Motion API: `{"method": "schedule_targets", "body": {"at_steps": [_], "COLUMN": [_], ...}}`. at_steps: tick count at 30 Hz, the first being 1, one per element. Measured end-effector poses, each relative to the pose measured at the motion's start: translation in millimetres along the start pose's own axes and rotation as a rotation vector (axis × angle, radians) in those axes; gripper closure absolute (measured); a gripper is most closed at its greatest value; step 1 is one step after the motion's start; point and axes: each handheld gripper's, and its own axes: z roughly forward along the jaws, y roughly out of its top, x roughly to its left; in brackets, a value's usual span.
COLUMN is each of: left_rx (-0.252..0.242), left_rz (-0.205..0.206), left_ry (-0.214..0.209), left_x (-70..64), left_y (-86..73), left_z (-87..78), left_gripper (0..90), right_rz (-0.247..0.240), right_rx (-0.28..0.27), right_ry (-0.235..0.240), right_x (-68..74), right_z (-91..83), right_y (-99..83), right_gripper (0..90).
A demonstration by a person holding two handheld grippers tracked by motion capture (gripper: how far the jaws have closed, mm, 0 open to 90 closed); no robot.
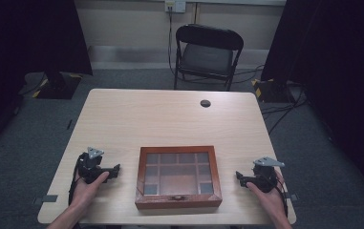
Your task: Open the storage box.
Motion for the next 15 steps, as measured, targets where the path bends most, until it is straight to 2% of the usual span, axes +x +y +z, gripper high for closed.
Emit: {"method": "schedule_targets", "body": {"at_steps": [6, 9, 13, 15], "left_rx": [-0.001, -0.001, 0.0, -0.001], "left_rz": [0.0, 0.001, 0.014, 0.013], "left_ry": [0.003, 0.003, -0.007, -0.009], "left_x": [-0.3, -0.3, 0.1, 0.1], "left_y": [0.0, 0.0, 0.5, 0.5], "left_z": [-0.1, -0.1, 0.2, 0.3], "left_gripper": [0.0, 0.1, 0.6, 0.7], "right_rz": [-0.003, -0.012, 0.008, 0.012], "right_rx": [0.002, 0.02, 0.042, 0.029], "right_ry": [0.006, 0.02, 0.049, 0.055], "right_x": [-0.4, 0.6, -0.4, 0.2], "right_z": [-0.2, -1.6, -6.1, -10.1], "right_y": [0.2, 2.0, 6.5, 8.4], "right_gripper": [11.7, 14.5, 23.2, 28.5]}}
